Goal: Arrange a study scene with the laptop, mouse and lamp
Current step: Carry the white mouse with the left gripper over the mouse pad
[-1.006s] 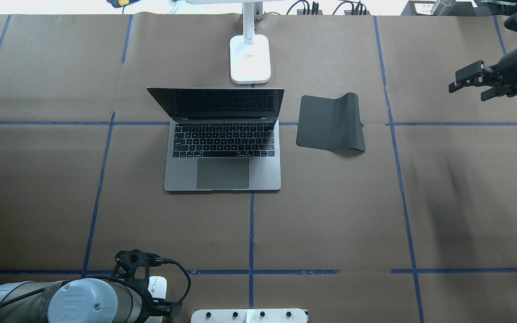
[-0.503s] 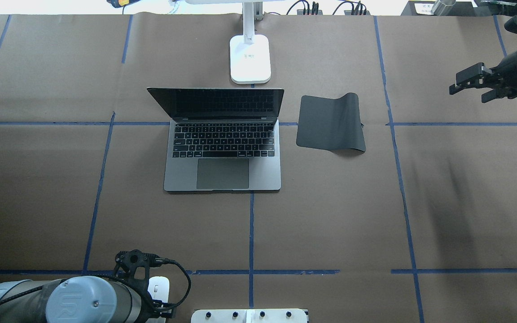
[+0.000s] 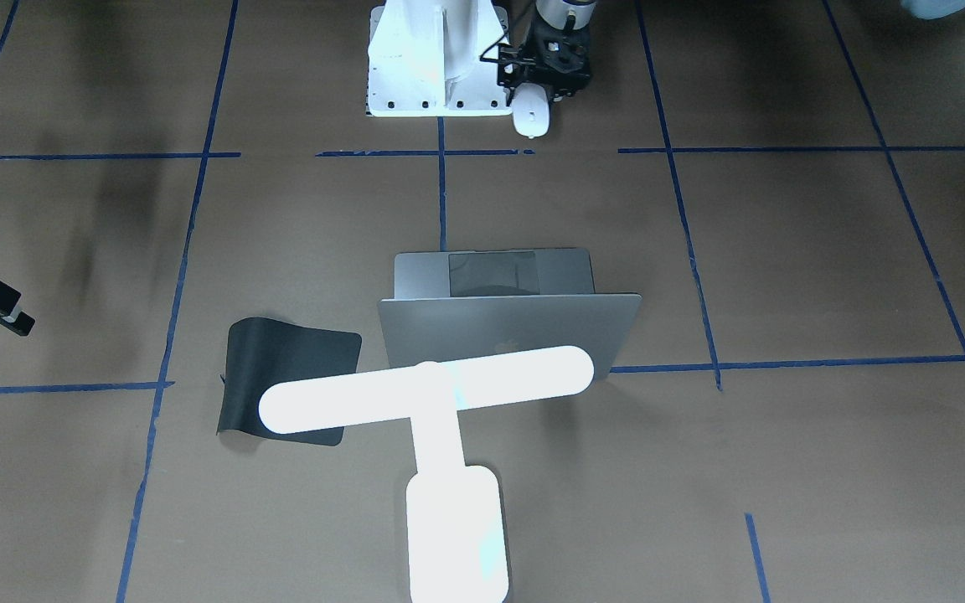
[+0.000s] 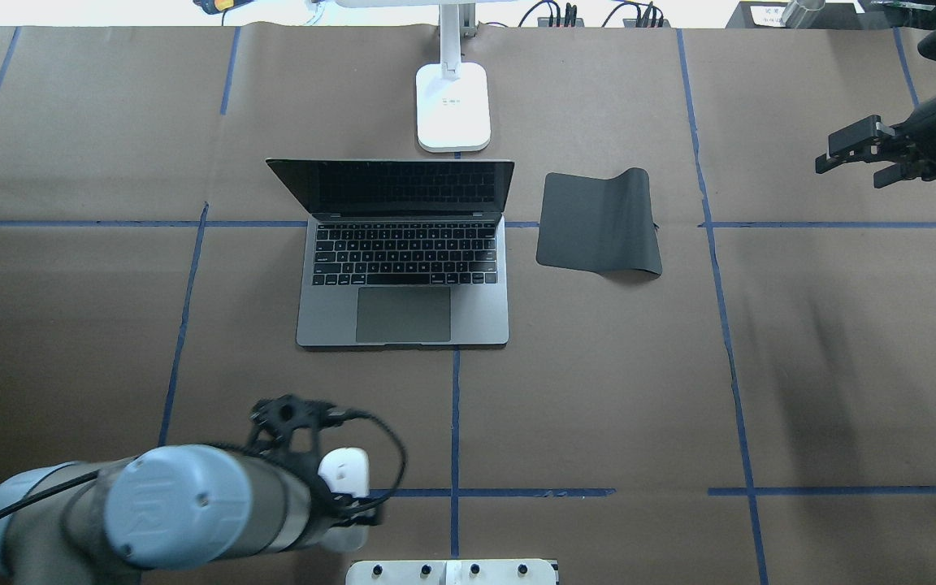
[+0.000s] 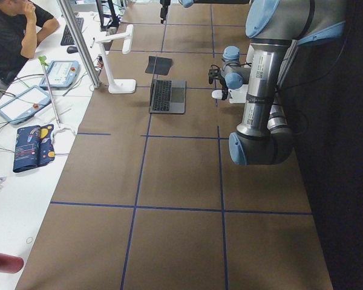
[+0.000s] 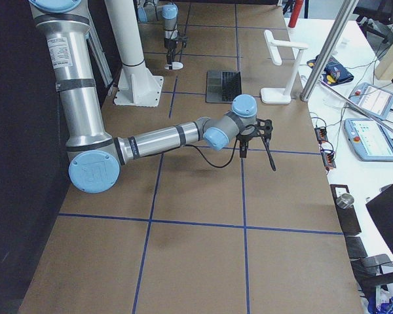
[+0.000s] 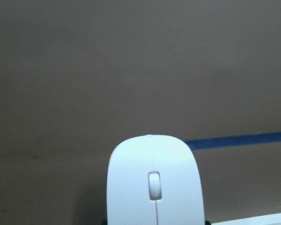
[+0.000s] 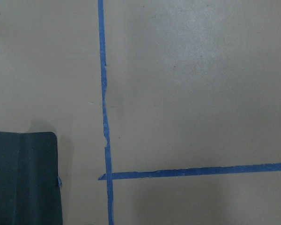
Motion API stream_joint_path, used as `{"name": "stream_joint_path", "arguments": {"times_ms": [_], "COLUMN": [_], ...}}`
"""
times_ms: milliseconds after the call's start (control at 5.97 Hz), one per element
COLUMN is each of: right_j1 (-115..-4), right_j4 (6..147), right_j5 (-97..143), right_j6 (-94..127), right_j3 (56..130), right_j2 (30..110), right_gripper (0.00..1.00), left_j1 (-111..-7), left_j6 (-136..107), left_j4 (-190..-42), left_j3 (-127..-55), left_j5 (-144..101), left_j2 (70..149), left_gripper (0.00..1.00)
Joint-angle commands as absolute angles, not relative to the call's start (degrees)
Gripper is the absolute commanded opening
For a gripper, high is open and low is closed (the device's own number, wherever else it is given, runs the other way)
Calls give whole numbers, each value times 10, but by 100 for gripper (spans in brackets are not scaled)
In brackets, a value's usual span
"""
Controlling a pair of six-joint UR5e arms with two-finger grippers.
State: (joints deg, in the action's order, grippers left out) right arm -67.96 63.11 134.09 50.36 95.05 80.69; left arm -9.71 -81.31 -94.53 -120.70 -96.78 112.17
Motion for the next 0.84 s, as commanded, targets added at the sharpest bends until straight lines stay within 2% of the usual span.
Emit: {"name": "stream_joint_path", "arguments": {"times_ms": [0,168,335,503,671], "right_j1": [-680,-680,-681,-681,-680], "right_j4": [631,631,631,631,631], "right_j5": [1342,1342,1344,1344,1344], "right_j6": [504,504,504,504,504], "right_j3": [954,959,964,968,969], "right_j2": [809,809,811,816,817], "right_gripper": [100,100,100,100,100], "left_j1": [-125,-153,-170,-186,-205], "left_j6": [-719,-674,-633,-633,-633], "left_j4": [-944,-967,-1042,-1120,-1126], "left_j3": [-1126,-1071,-956,-793,-669], "left_j5": [-967,-968,-968,-967,-967], "left_j2": [1245,1296,1363,1463,1560], "left_gripper": [0,0,0,0,0]}}
